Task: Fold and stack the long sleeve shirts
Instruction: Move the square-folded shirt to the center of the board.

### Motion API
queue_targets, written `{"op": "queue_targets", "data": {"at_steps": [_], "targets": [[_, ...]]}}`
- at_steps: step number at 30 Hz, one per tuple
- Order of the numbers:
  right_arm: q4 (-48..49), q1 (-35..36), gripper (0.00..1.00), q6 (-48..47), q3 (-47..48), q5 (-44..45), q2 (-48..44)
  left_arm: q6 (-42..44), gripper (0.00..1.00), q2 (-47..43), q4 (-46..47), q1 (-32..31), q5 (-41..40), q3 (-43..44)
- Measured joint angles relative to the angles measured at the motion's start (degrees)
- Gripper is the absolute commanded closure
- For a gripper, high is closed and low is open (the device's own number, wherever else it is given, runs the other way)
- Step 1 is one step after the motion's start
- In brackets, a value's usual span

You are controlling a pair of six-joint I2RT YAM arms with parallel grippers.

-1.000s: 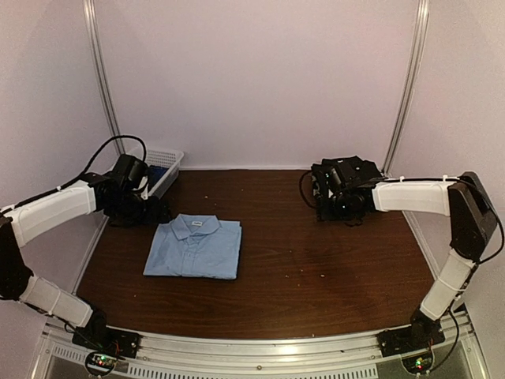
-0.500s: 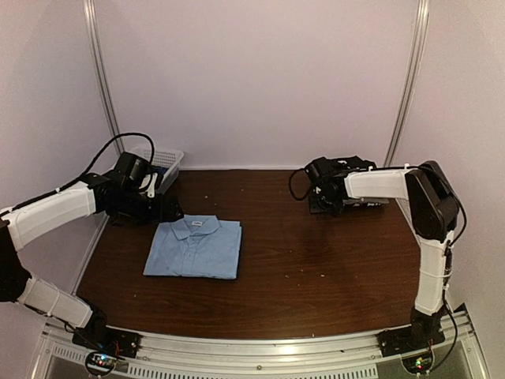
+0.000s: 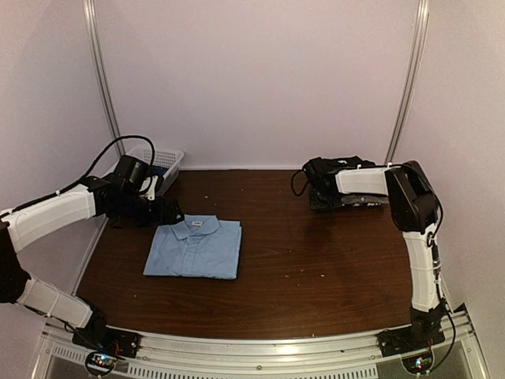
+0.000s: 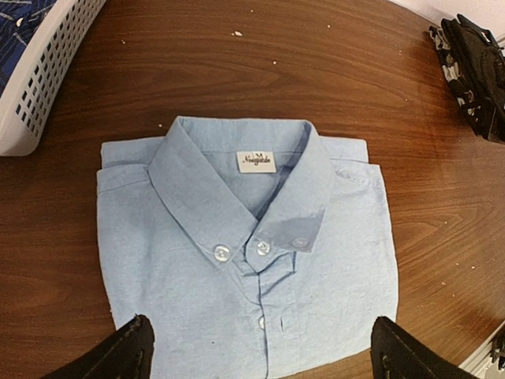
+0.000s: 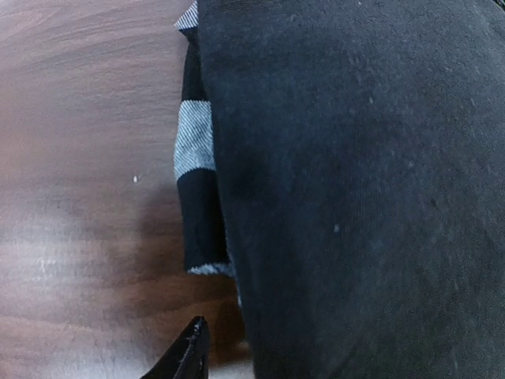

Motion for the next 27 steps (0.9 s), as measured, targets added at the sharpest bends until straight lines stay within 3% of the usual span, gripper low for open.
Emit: {"op": "queue_targets", "data": {"at_steps": [6, 14, 19, 27], "targets": [[0.04, -0.52, 0.66, 0.07, 3.61, 1.14, 3.45, 0.2, 0.03, -0.04, 0.11, 0.0, 0.0, -0.55], [-0.68, -1.4, 1.0, -0.74, 4.33, 1.73, 4.04, 0.37, 0.03, -0.04, 0.13, 0.0, -0.02, -0.55], [-0.48, -1.42, 1.0, -1.38, 3.43, 1.92, 3.52, 0.37, 0.03, -0.02, 0.26, 0.0, 0.0, -0.55], [0.15, -1.25, 1.0, -1.38, -7.3, 0.46, -5.05, 0.39, 0.03, 0.48, 0.66, 0.0, 0.24, -0.55]]}}
